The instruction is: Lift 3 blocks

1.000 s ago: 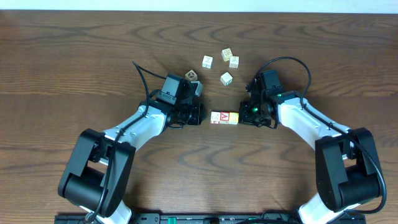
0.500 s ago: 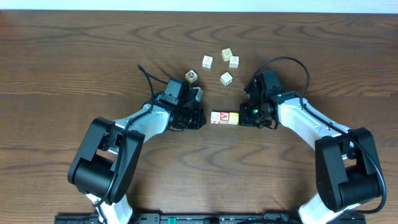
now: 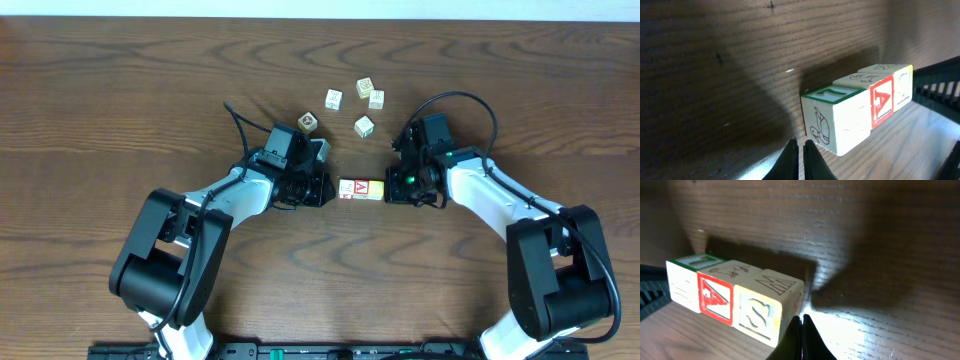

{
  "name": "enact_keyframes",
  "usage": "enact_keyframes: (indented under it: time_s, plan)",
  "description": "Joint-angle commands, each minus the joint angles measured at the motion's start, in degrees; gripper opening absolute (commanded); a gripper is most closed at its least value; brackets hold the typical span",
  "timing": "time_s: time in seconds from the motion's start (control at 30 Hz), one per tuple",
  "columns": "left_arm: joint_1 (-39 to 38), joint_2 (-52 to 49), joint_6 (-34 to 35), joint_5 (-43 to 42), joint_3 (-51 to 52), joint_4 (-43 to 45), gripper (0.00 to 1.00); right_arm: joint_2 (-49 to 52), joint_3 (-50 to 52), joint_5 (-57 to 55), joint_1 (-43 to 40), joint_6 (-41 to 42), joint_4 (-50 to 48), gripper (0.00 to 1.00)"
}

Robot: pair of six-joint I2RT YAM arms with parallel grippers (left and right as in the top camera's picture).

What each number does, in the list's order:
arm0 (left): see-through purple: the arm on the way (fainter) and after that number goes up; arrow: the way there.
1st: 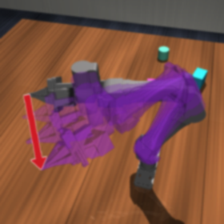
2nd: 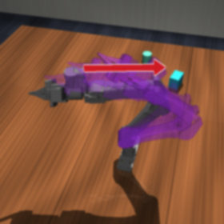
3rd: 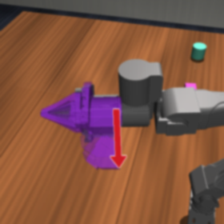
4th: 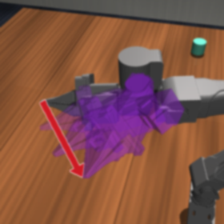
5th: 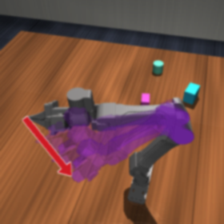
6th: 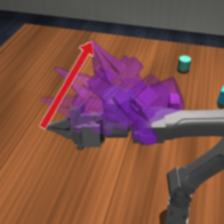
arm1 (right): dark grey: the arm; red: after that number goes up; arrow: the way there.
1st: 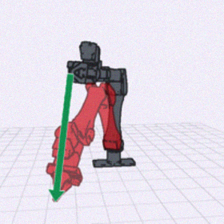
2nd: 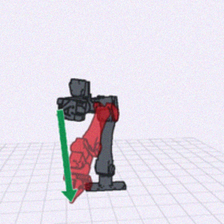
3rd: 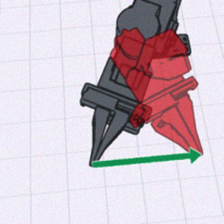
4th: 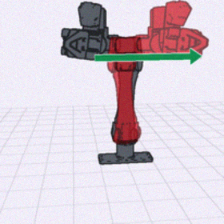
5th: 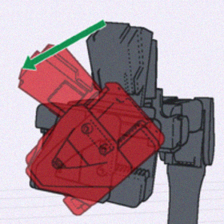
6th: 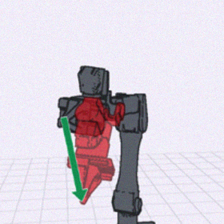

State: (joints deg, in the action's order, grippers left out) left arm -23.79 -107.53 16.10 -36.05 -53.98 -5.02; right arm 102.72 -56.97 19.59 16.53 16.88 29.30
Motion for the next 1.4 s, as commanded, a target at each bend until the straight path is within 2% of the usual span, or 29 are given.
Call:
enact_keyframes:
  time_s: [0.0,0.33,1.37]
  plan:
    - [0.26,-0.37,0.70,-0.28,0.50,0.22,0.07,0.83,1.55,0.59,0.44,-1.07,-0.24,0.01]
    - [0.42,-0.37,5.09,1.16,0.46,1.70,0.07,0.83,2.08,0.63,0.44,-0.66,-2.23,0.01]
    - [0.28,-0.39,5.73,1.05,0.39,2.56,0.07,2.34,2.08,1.70,1.16,3.26,-6.14,0.01]
